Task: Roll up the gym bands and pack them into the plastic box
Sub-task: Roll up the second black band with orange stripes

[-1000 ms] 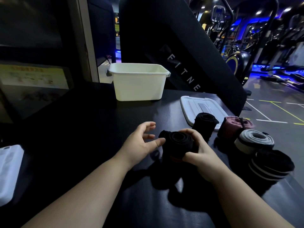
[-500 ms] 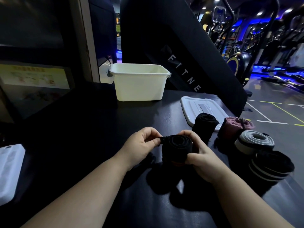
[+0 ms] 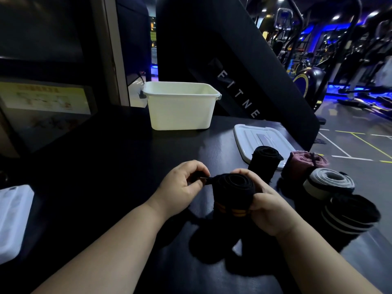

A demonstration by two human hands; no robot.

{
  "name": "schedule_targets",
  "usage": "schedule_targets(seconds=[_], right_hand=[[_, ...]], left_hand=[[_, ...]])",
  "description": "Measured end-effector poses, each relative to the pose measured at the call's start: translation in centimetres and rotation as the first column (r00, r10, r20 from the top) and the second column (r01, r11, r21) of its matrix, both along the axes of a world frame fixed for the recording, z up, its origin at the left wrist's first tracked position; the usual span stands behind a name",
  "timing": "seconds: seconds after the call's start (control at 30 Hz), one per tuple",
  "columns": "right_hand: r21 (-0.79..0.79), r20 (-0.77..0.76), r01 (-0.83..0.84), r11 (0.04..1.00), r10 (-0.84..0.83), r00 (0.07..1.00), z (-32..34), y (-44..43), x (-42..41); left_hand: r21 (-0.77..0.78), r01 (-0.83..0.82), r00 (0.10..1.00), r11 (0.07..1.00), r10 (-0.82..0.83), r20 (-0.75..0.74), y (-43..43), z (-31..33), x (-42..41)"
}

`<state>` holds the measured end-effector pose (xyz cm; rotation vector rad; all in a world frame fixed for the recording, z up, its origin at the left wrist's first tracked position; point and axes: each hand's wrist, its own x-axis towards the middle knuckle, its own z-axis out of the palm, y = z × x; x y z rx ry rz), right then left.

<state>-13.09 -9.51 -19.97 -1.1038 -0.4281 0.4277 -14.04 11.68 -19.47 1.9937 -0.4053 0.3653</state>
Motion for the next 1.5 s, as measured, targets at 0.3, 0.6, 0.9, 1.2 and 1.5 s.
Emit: schedule_targets(seconds=[0.3,0.6,0.9,1.2,1.5], right_hand=[[-0.111,0.058,-0.050,0.993,0.057,0.997,-0.11,-0.21,0.01],[-0.294,0.183,0.025,0.956,0.031,0.983,0.09,-0.25,-0.18],[-0.358,0.231,0.070,0.931,0.016,0.973,0.15,-0.41,-0.29],[-0.448,0.265,0.109,0.887,0.015,0.964,0.20,-0.40,-0.55],[-0.455,0.282,0.120,0.882,0.015,0.959,0.06,-0.26,-0.89]], left_hand=[[0.063,-0.206,0.978,0.977,0.202,0.059,-0.07,-0.37,0.26],[-0.081,-0.373,0.918,0.924,0.381,0.113,-0.61,0.10,-0.25],[-0.119,-0.306,0.945,0.944,0.317,0.080,-0.62,-0.28,0.23],[-0.336,0.049,0.979,0.941,-0.111,-0.170,-0.31,0.23,-0.38],[0.073,-0.067,0.988,0.995,0.076,-0.133,-0.08,0.33,-0.35]])
